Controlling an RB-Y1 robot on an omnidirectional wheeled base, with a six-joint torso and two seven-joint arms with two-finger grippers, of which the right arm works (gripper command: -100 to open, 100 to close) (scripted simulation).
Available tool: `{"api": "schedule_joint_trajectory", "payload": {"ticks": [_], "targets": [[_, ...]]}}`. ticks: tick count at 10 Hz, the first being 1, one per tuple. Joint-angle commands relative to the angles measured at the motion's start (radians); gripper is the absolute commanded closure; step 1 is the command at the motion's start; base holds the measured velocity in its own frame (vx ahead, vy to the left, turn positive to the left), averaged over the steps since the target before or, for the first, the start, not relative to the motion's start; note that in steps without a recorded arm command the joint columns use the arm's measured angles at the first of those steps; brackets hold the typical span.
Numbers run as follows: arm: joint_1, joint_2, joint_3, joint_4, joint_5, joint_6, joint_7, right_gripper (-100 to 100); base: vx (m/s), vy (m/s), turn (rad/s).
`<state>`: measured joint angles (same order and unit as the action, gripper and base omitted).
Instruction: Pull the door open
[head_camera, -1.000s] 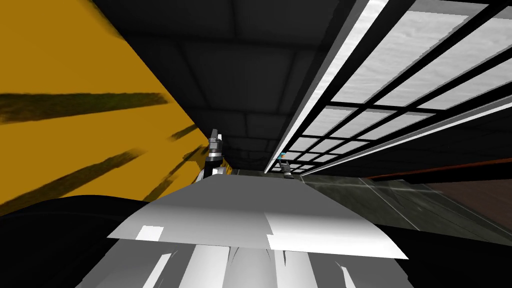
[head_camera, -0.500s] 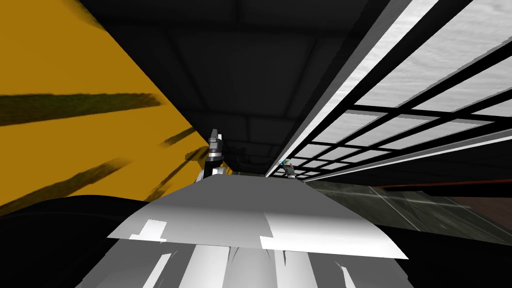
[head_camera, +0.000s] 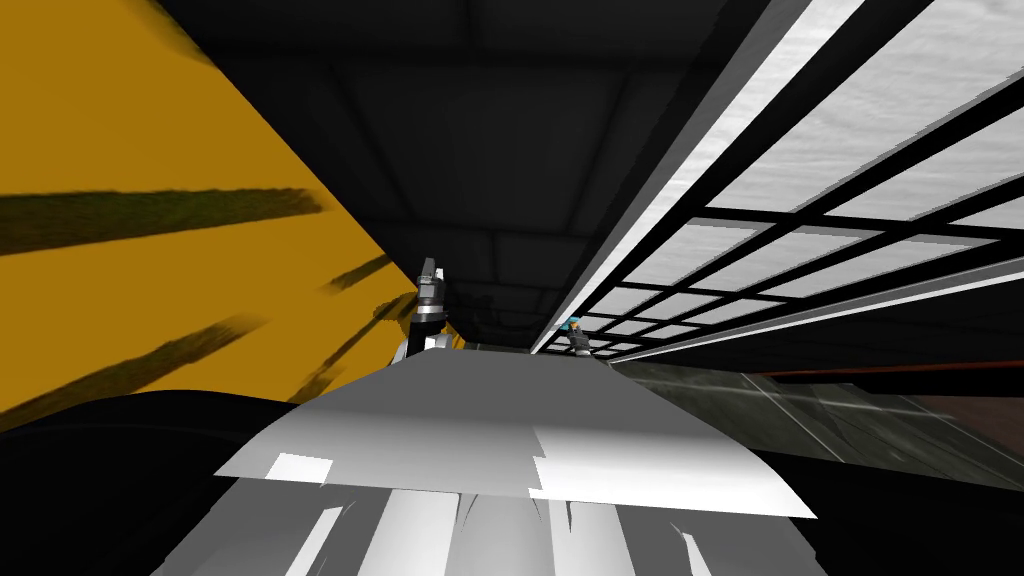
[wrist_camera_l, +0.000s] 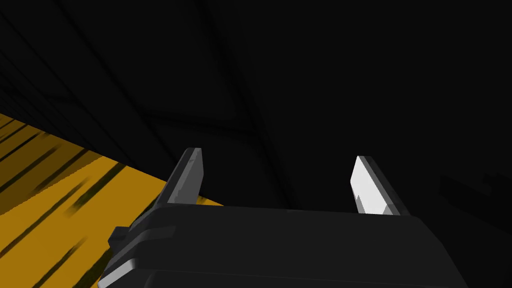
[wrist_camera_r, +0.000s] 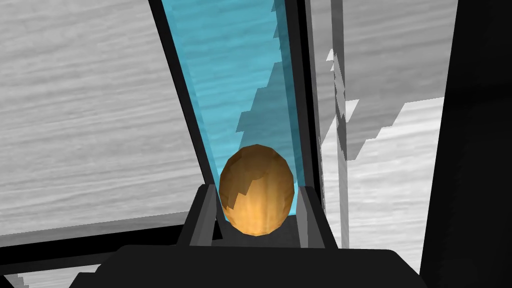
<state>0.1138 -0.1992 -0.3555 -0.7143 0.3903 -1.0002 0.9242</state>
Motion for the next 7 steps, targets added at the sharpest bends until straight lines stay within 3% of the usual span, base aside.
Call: {"api": "schedule_joint_trajectory", "payload": {"ticks": [1,7], "targets": [[-0.001,0.002,0.002,0.000,0.001,-0.001,-0.001,100,0.000,0.000,0.000],[-0.003,-0.006,0.025,-0.001,-0.058,0.005,-0.126,100,-0.042,-0.017,0.057]]}}
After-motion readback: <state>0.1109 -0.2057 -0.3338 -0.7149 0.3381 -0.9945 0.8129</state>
